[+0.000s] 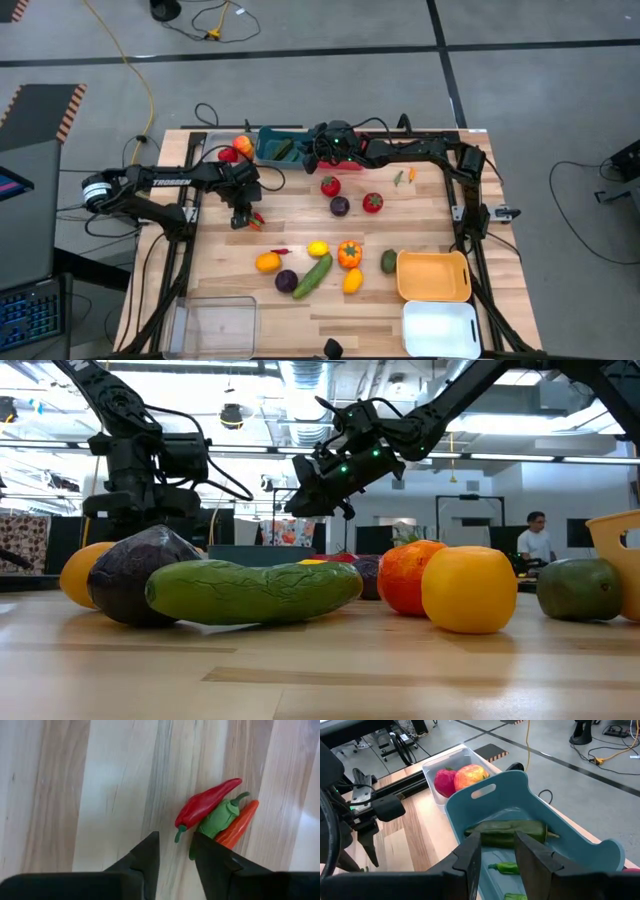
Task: Sort produce into baskets
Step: Put the red chili pepper into the blue bin
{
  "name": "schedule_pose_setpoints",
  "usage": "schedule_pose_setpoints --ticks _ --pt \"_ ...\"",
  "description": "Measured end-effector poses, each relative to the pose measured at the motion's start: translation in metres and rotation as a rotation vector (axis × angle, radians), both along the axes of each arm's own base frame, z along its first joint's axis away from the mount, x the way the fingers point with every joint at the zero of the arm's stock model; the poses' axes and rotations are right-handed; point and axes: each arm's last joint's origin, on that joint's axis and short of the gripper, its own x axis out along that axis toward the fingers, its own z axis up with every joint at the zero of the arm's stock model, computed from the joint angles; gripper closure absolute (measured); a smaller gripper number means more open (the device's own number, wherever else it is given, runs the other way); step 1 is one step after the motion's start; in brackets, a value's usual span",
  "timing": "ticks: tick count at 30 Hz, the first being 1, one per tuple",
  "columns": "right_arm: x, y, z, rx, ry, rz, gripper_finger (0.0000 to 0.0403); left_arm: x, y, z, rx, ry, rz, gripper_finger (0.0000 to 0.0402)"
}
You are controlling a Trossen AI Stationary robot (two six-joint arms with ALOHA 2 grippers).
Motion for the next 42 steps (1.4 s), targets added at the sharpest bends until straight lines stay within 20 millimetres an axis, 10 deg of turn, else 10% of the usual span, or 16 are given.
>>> schedule_pose_setpoints --ticks 33,42 --pt "0.0 0.0 0.0 -0.004 0.002 0.001 0.0259 0.001 0.001 0.0 0.011 -0.015 -0.007 0.0401" --pt "-0.012 0.004 0.031 -0.045 0.002 0.011 0.0259 0.02 0.012 0.031 0.071 -0.109 -0.027 0.0401"
